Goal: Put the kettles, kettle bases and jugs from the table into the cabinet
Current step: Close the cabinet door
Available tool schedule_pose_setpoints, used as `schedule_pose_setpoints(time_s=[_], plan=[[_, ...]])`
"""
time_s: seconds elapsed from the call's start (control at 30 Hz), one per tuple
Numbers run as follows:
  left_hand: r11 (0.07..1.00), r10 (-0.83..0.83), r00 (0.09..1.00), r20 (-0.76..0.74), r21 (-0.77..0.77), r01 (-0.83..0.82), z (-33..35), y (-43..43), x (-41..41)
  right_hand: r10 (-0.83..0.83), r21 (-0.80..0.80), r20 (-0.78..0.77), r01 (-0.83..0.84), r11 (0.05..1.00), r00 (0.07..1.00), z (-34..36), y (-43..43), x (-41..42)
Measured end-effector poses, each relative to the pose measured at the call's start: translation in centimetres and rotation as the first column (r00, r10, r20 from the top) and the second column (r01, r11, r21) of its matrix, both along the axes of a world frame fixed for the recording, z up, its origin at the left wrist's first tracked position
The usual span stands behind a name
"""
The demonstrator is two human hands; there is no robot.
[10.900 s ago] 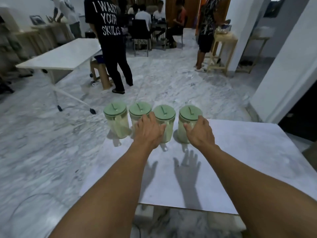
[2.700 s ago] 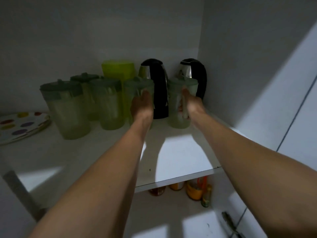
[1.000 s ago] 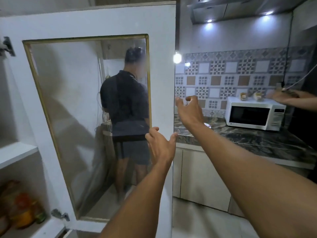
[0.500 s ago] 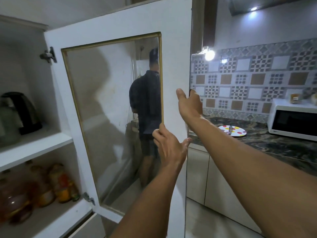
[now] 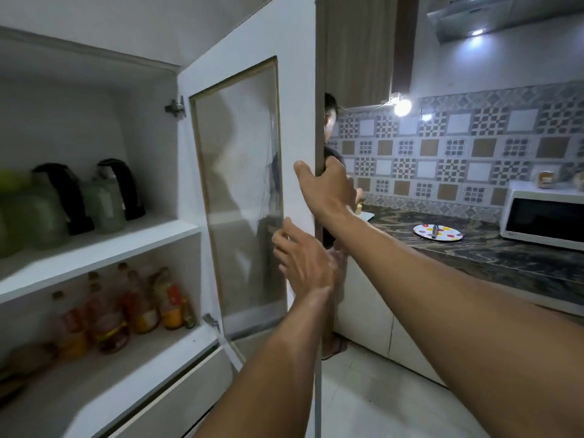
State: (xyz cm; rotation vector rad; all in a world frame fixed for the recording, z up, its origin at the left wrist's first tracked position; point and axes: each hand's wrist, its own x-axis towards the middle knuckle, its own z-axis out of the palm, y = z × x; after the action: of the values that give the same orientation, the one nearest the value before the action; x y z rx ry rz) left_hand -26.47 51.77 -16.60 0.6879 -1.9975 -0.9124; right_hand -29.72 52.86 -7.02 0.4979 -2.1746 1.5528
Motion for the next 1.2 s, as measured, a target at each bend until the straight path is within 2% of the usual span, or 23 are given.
schedule_pose_setpoints(time_s=[0.2,0.33,0.47,0.57,0.77,0.97,1.2], plan=[[0.987,0.152,0.966,-0.210,-0.012,-0.158,0.0,-8.4,9.5,0.195,-0.001,-0.153,-0.198,0.980,0.969,1.5,-8.0,10.2],[0.974,0.224,0.956,-0.192,0.023,-0.223,0.0,-15.4,15.8,0.294,-0.015,-0.225,-0.305,0.952,0.929,2.2,-15.1,15.7],[0.914,0.397,0.911,-0.111,0.135,-0.382,0.4,-22.9,20.9,0.425,-0.004,-0.225,-0.437,0.899,0.877,1.2,-23.3,20.5],[0.853,0.503,0.855,-0.123,0.229,-0.469,0.8,-28.3,24.0,0.513,0.067,-0.255,-0.514,0.855,0.820,0.7,-29.1,23.3],[0.780,0.608,0.789,-0.092,0.255,-0.572,1.1,-38.8,25.4,0.580,0.106,-0.319,-0.580,0.807,0.749,0.9,-39.9,24.0],[0.701,0.705,0.700,-0.109,0.258,-0.665,1.6,-47.4,24.7,0.587,0.222,-0.385,-0.546,0.808,0.712,0.9,-48.4,22.7],[0.564,0.826,0.555,-0.102,0.165,-0.809,1.0,-54.9,23.4,0.593,0.252,-0.459,-0.544,0.801,0.661,0.6,-55.5,20.5]])
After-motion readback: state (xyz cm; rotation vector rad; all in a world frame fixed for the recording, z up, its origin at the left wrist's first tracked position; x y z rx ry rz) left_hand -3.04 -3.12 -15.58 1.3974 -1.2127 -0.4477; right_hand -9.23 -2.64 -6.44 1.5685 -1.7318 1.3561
